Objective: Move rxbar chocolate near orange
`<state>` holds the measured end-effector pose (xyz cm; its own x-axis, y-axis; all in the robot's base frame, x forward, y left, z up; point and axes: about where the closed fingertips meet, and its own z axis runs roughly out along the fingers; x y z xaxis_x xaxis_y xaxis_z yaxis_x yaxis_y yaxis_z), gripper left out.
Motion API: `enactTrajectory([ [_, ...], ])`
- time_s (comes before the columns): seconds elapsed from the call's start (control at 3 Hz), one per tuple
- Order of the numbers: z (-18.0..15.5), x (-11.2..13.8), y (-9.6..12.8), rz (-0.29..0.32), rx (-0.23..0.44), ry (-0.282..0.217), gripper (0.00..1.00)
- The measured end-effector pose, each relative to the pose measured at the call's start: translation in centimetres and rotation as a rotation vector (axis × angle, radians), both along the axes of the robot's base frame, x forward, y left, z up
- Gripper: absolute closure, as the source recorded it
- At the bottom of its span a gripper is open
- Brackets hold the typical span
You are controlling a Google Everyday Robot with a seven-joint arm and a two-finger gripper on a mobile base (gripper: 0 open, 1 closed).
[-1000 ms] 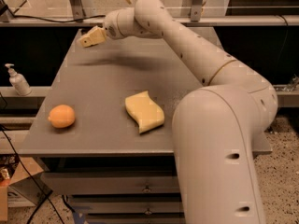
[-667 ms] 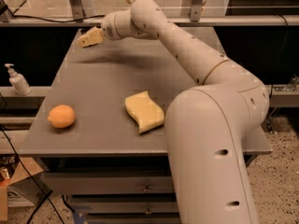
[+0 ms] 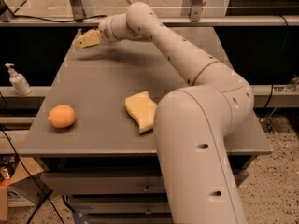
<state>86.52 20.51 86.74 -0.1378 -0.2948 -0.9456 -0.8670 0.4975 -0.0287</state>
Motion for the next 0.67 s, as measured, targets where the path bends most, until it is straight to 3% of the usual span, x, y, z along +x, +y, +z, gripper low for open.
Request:
enactTrajectory([
  [0.67,-2.3,0.7,1.0,-0.001,-0.019,0.051,0.00],
])
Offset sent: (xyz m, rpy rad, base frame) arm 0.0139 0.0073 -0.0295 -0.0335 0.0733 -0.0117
